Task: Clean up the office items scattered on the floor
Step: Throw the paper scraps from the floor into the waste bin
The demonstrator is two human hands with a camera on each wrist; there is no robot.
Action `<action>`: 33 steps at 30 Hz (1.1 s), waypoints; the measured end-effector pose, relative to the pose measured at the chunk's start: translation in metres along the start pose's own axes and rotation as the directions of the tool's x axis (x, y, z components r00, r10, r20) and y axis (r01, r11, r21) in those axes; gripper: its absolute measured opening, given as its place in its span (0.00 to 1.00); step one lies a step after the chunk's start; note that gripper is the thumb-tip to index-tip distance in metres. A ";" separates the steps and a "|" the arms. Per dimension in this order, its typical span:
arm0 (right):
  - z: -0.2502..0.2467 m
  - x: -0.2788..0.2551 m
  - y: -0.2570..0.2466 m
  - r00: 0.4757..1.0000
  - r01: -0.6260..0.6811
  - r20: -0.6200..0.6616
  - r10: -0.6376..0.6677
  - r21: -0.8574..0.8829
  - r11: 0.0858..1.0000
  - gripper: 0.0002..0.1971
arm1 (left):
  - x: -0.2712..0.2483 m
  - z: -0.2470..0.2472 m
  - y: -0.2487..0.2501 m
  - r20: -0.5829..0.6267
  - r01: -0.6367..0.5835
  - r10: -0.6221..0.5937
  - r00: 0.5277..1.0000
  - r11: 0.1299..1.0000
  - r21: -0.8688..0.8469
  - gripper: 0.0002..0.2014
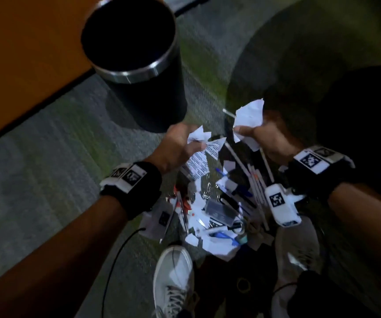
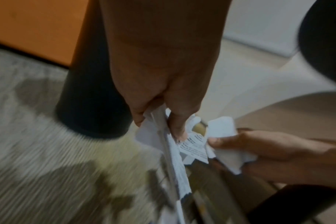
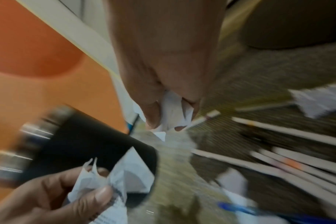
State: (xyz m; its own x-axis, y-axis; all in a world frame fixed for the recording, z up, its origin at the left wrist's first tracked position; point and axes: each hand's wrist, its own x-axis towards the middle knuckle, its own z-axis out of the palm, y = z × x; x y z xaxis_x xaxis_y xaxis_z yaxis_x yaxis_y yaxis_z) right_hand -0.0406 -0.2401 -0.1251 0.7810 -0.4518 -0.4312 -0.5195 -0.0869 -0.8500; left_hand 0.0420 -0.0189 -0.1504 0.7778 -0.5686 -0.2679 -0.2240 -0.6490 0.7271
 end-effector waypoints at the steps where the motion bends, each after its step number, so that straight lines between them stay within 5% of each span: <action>1: -0.001 -0.005 -0.019 1.000 0.016 -0.008 -0.015 0.033 0.999 0.14 | -0.007 -0.019 0.021 -0.035 -0.050 0.049 0.998 0.999 -0.006 0.11; 7: 0.008 -0.020 -0.140 0.976 0.202 0.062 -0.207 0.074 0.977 0.18 | -0.026 -0.129 0.105 -0.285 -0.161 0.153 0.946 0.987 -0.005 0.06; 14: 0.078 -0.002 -0.232 0.960 0.278 0.018 -0.278 0.040 0.960 0.18 | 0.010 -0.203 0.089 -0.584 -0.018 -0.085 0.807 0.986 -0.168 0.11; 17: 0.108 0.009 -0.248 0.946 0.318 0.059 -0.318 0.004 0.948 0.10 | 0.028 -0.205 0.079 -0.655 0.050 -0.170 0.736 0.979 -0.199 0.13; 19: 0.119 0.013 -0.255 0.947 0.306 0.133 -0.293 -0.093 0.947 0.16 | 0.036 -0.204 0.073 -0.625 0.123 -0.219 0.749 0.973 -0.195 0.24; 23: 0.106 0.018 -0.250 0.959 0.260 0.156 -0.235 -0.164 0.952 0.11 | 0.035 -0.207 0.070 -0.572 0.169 -0.225 0.789 0.974 -0.151 0.28; 27: 0.057 -0.008 -0.226 0.951 0.274 0.176 -0.254 -0.102 0.956 0.01 | -0.001 -0.194 0.088 -0.597 0.053 -0.026 0.802 0.998 0.027 0.12; 30: 0.020 -0.034 -0.174 0.938 0.220 0.317 -0.142 -0.224 0.950 0.06 | -0.040 -0.145 0.101 -0.422 -0.064 0.037 0.906 0.997 -0.049 0.07; 33: -0.008 -0.047 -0.103 0.909 0.101 0.413 0.063 -0.364 0.926 0.09 | -0.060 -0.081 0.085 -0.162 -0.055 0.040 0.986 0.995 -0.083 0.06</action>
State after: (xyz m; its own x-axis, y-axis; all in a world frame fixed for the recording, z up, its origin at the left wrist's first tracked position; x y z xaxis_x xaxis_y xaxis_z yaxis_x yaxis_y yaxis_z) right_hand -0.0267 -0.2173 -0.0147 0.8202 -0.0492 -0.5700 -0.5279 -0.4493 -0.7208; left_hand 0.0243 0.0010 -0.0211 0.8528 -0.5051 -0.1325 -0.2162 -0.5725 0.7908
